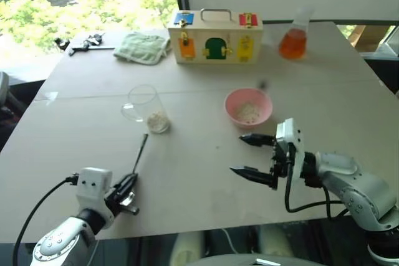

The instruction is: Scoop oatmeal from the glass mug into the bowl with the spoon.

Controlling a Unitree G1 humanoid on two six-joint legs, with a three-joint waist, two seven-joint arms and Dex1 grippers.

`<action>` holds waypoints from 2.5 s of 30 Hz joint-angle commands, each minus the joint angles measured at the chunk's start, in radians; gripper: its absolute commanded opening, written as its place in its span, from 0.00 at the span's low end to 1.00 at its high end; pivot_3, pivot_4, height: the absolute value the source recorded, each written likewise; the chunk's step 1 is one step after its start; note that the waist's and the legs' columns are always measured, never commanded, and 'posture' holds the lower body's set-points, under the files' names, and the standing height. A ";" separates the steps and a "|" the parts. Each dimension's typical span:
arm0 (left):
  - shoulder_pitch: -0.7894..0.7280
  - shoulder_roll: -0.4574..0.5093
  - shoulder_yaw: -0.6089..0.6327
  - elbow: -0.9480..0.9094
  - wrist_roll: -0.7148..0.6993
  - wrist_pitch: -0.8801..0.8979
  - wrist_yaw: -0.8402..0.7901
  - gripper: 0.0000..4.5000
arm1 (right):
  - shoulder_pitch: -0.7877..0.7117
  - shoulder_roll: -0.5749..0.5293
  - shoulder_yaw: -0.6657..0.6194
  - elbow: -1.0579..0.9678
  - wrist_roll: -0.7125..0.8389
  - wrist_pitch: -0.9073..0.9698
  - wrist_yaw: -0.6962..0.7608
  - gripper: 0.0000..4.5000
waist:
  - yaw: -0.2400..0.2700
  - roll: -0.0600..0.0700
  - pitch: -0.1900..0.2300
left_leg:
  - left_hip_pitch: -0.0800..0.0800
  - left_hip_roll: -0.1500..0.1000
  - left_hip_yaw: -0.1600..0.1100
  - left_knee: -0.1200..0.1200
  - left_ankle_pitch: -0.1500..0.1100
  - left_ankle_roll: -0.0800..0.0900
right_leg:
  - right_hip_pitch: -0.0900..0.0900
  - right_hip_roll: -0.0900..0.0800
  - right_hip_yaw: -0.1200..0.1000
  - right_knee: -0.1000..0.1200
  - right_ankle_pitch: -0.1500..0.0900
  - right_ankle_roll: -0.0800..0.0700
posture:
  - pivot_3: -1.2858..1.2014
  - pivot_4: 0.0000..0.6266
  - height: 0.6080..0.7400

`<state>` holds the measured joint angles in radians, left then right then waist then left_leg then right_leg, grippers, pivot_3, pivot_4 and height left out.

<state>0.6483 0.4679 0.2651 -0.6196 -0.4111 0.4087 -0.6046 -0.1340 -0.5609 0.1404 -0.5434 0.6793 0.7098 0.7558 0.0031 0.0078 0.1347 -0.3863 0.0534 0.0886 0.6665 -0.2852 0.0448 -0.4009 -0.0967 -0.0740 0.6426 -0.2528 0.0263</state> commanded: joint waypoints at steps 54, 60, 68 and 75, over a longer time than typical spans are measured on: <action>-0.213 -0.149 0.072 0.034 0.067 -0.251 0.230 0.97 | -0.204 0.480 -0.188 0.181 0.382 0.487 -0.569 0.00 | -0.016 -0.009 0.004 | -0.013 0.002 -0.002 0.004 0.001 -0.001 | -0.010 0.010 0.001 0.005 0.004 0.005 | 0.52 0.24 1.00; -0.330 -0.154 0.178 0.151 0.100 -0.252 0.342 0.97 | -0.214 0.477 -0.174 0.196 0.386 0.484 -0.560 0.00 | -0.014 -0.010 0.003 | -0.013 0.002 -0.004 0.004 0.001 -0.001 | -0.009 0.010 -0.001 0.006 0.004 0.006 | 0.52 0.24 1.00; -0.543 -0.039 0.134 0.363 0.153 -0.247 0.301 0.97 | -0.274 0.463 -0.193 0.154 0.423 0.473 -0.548 0.00 | -0.017 -0.012 0.004 | -0.013 0.002 -0.003 0.004 0.002 -0.003 | -0.010 0.010 -0.001 0.009 0.004 0.006 | 0.52 0.24 1.00; -0.665 0.006 0.106 0.519 0.175 -0.286 0.261 0.97 | -0.390 0.449 -0.249 0.120 0.509 0.469 -0.625 0.00 | -0.016 -0.014 0.006 | -0.013 0.002 -0.004 0.004 0.003 -0.004 | -0.011 0.010 -0.002 0.011 0.004 0.006 | 0.52 0.24 1.00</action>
<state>0.0055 0.4540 0.3751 -0.1099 -0.2461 0.1552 -0.3318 -0.4932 -0.1140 -0.0862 -0.3751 1.1347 1.1923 0.1470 -0.0129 -0.0065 0.1406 -0.3995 0.0556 0.0847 0.6705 -0.2820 0.0400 -0.4124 -0.0866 -0.0760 0.6549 -0.2489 0.0320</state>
